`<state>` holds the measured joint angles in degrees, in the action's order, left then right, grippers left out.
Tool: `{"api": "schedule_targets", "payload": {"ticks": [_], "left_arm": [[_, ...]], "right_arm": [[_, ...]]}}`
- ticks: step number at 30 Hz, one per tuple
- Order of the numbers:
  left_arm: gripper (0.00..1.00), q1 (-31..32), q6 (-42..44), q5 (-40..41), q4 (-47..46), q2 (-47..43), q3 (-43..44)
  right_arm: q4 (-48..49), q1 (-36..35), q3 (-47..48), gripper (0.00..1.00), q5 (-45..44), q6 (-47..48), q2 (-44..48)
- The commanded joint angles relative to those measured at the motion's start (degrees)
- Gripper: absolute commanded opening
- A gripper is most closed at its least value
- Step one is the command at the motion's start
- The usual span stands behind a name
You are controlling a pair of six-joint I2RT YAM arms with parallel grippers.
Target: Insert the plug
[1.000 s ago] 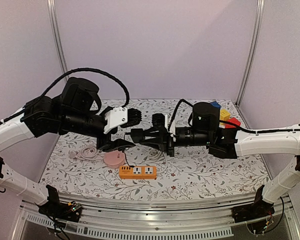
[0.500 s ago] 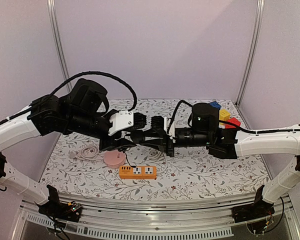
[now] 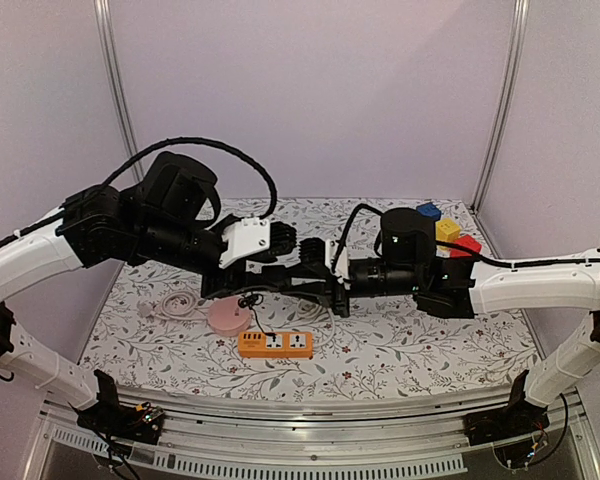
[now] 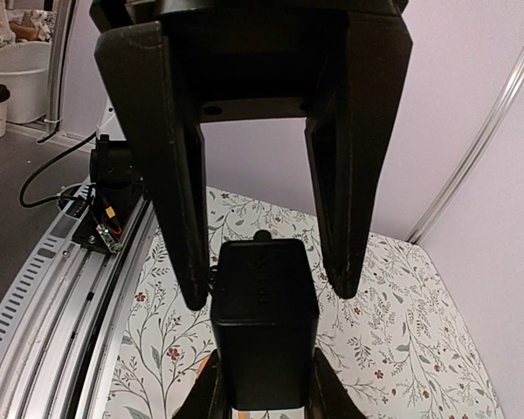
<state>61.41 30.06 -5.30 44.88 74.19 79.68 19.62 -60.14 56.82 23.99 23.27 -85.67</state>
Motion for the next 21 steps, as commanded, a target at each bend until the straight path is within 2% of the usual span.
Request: {"api": "schedule_targets", "payload": {"ticks": [1,6,7,9,10,11,13,14,16,17,20,21], "left_arm": [[0.40,0.06,-0.70,-0.08,-0.73,1.10,-0.62],[0.32,0.47,-0.57,-0.47,-0.52,1.32,-1.31],[0.26,0.48,-0.57,-0.45,-0.39,1.31,-1.43],[0.01,0.47,-0.64,-0.16,-0.26,1.24,-1.86],[0.00,0.40,-0.77,0.07,-0.24,1.11,-2.14],[0.00,0.16,-0.72,0.26,-0.31,1.03,-2.65],[0.00,-1.90,-0.66,0.32,-0.39,0.87,-4.32],[0.00,-3.83,-0.54,0.07,-0.32,1.01,-5.50],[0.00,-11.11,1.01,-2.55,0.52,1.92,-7.89],[0.00,-15.25,4.29,-3.88,0.67,2.72,-8.80],[0.00,-28.19,14.54,-1.98,-4.53,5.55,-9.52],[0.00,-30.80,16.61,-1.09,-7.66,6.46,-8.52]], "right_arm": [[-0.58,-1.18,1.64,0.00,0.33,0.67,0.91],[-0.72,-1.21,1.41,0.00,0.26,0.73,1.83],[-0.72,-1.24,1.37,0.00,0.27,0.61,1.98],[-0.63,-1.24,1.28,0.00,-0.04,0.32,2.23],[-0.63,-1.21,1.17,0.01,-0.89,0.03,2.45],[-0.68,-1.22,1.14,0.09,-2.31,-0.92,2.64],[-0.66,0.07,0.63,0.36,-4.12,-3.66,2.91],[-0.64,1.37,0.13,0.48,-4.28,-6.73,2.99],[-0.51,4.44,-1.52,0.65,-4.38,-12.42,3.21],[-0.53,5.68,-2.48,0.69,-5.45,-16.14,3.18],[-0.63,7.60,-5.57,0.70,-8.32,-20.38,3.17],[-0.63,7.74,-6.32,0.70,-8.48,-21.07,3.35]]}}
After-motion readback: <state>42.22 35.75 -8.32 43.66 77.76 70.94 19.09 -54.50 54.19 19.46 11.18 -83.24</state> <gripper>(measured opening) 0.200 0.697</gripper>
